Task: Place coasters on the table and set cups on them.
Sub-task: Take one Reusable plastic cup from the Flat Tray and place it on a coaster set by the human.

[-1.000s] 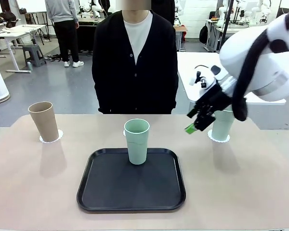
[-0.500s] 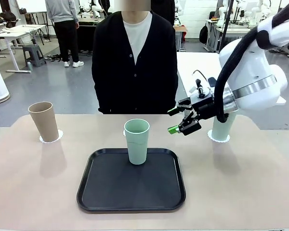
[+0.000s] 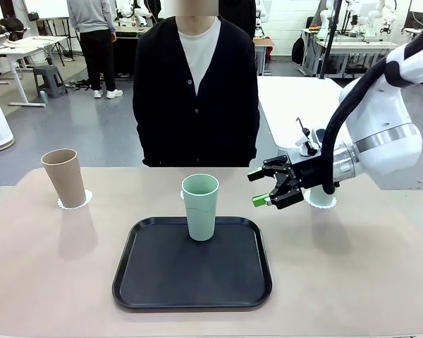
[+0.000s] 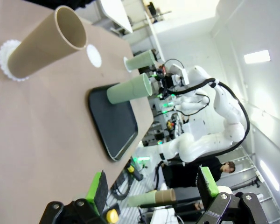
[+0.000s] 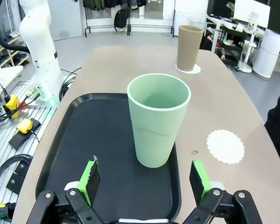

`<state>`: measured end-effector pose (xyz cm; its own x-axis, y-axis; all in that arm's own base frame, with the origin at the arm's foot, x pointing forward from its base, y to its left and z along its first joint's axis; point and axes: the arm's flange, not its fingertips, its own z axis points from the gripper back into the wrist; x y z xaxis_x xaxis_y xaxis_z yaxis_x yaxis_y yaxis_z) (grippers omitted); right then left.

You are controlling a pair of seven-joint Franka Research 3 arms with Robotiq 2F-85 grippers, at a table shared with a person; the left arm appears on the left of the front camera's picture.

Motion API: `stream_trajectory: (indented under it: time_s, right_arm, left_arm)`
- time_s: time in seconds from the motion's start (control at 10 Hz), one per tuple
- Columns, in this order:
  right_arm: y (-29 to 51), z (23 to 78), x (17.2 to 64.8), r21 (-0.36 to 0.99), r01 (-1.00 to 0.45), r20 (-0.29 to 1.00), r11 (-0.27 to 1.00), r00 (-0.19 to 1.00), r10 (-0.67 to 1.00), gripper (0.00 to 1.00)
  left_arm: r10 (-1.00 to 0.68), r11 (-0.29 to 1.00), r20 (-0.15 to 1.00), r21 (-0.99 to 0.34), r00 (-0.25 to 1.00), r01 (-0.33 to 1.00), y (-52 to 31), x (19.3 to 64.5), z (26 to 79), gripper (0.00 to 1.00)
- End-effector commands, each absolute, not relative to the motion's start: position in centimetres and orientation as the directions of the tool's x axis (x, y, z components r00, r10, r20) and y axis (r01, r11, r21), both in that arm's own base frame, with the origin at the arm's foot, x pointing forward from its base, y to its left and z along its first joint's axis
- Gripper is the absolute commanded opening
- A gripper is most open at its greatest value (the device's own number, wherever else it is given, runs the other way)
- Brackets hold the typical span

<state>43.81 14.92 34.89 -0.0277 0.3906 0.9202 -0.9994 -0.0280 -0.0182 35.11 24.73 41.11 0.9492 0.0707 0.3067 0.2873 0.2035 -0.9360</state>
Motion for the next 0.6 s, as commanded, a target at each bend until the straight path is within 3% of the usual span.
stream_trajectory:
  time_s: [0.0, 0.5]
  right_arm:
    - [15.6, 33.1, 44.0, -0.014, -0.999, 0.944, -0.031, -0.024, 0.329, 1.0]
    - [16.0, 31.9, 44.5, -0.033, -0.998, 0.943, -0.051, -0.047, 0.328, 1.0]
  left_arm:
    - [0.076, 0.207, 0.313, -0.934, 0.947, 0.292, 24.8, 35.0, 41.3, 1.0]
    - [0.076, 0.207, 0.313, -0.934, 0.947, 0.292, 24.8, 35.0, 41.3, 1.0]
